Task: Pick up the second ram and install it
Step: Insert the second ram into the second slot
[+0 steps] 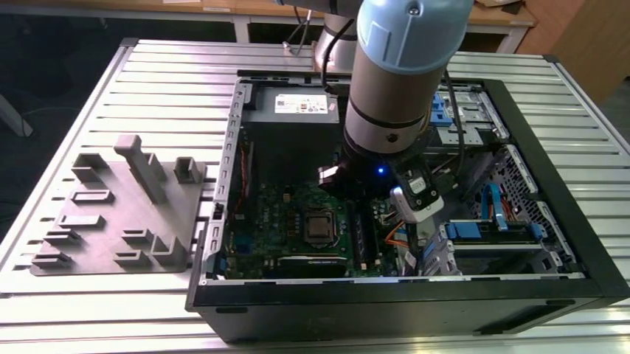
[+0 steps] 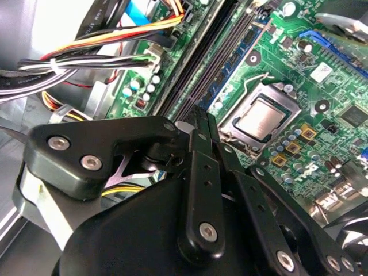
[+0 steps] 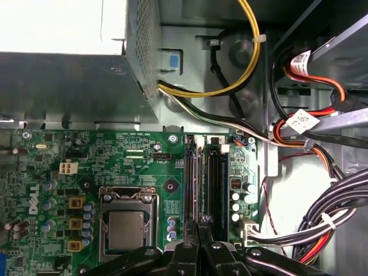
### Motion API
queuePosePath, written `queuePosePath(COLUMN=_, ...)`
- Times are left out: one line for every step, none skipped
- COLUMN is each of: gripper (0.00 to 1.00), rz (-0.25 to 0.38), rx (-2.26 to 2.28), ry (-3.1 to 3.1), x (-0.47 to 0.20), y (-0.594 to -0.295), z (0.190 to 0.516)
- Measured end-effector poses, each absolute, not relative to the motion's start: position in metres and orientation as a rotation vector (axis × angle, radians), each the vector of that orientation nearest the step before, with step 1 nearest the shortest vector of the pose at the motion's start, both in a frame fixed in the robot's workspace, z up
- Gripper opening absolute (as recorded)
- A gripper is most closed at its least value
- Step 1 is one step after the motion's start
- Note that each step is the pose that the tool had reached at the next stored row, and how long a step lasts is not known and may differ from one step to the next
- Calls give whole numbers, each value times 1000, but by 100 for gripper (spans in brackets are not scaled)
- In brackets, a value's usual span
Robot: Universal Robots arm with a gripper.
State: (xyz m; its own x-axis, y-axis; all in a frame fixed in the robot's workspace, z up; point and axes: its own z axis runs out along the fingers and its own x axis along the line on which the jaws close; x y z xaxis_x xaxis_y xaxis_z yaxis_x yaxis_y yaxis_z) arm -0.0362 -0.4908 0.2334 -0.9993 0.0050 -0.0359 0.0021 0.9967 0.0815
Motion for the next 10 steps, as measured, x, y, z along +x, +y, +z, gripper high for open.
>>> queuePosePath(gripper=8, rz=127, rx=5, ry=3103, x=-36, y=-491, z=233)
queuePosePath(gripper=8, rz=122, rx=5, ry=3103, x=-36, y=-491, z=233)
queuePosePath(gripper=8, rz=113, rx=5, ry=3104, x=-35, y=-491, z=233)
queuePosePath(gripper=8, rz=102, rx=5, ry=3106, x=-35, y=-491, z=233)
queuePosePath(gripper=8, rz=96, rx=5, ry=3107, x=-34, y=-491, z=233)
queuePosePath(gripper=8, rz=95, rx=5, ry=3107, x=-34, y=-491, z=233)
queuePosePath(gripper=8, rz=95, rx=5, ry=3107, x=-34, y=-491, z=233)
queuePosePath(gripper=8, rz=95, rx=5, ry=3107, x=-34, y=-491, z=233)
queuePosePath(gripper=8, rz=95, rx=5, ry=3107, x=-33, y=-491, z=233)
queuePosePath(gripper=8, rz=95, rx=5, ry=3107, x=-33, y=-491, z=233)
